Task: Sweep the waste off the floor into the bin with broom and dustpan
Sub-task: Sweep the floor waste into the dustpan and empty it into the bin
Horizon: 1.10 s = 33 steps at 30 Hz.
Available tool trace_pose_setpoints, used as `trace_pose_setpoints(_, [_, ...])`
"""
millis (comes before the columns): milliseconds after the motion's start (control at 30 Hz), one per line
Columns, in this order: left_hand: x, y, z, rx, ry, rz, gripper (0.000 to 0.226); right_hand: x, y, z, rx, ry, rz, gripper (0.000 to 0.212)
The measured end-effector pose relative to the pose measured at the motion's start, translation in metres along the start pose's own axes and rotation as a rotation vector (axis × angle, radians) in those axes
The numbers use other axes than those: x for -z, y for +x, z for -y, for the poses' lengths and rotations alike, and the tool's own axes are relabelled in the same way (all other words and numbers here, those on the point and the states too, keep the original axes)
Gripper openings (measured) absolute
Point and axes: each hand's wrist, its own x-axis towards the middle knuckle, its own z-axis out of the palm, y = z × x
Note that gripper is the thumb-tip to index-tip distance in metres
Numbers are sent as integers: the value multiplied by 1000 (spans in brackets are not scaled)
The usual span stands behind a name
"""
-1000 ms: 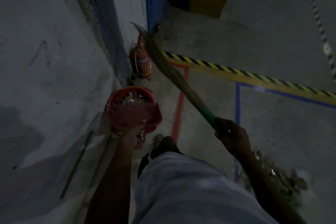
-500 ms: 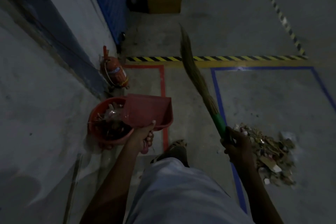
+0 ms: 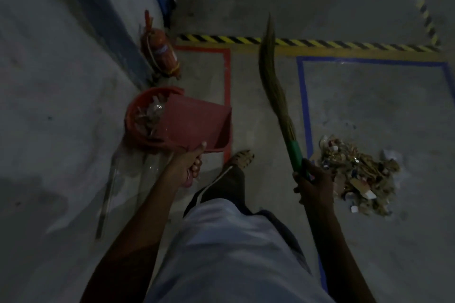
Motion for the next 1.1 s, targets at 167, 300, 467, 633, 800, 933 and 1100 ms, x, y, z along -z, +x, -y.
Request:
trace_pose_setpoints(167, [40, -10, 83, -12, -167, -172, 44, -33, -33, -34, -10, -42, 128, 56])
trace_pose_setpoints(300, [59, 7, 130, 0, -302, -327, 44, -75, -42, -60, -15, -94, 235, 54])
trace_pose_setpoints(467, [81, 43, 207, 86, -425, -428, 46, -140, -36, -107, 48, -226, 338, 51])
trace_pose_setpoints(633, [103, 80, 291, 150, -511, -438, 45, -212, -38, -181, 249, -352, 439, 52])
trace_pose_setpoints(800, [133, 113, 369, 202, -567, -437, 48, -269, -62, -236, 486, -467, 460, 49])
trace_pose_setpoints(933, [164, 131, 430, 268, -505, -459, 54, -328, -72, -279, 552, -479, 539, 51])
trace_pose_setpoints(1100, [202, 150, 495, 277, -467, -453, 53, -413, -62, -313, 525, -453, 647, 51])
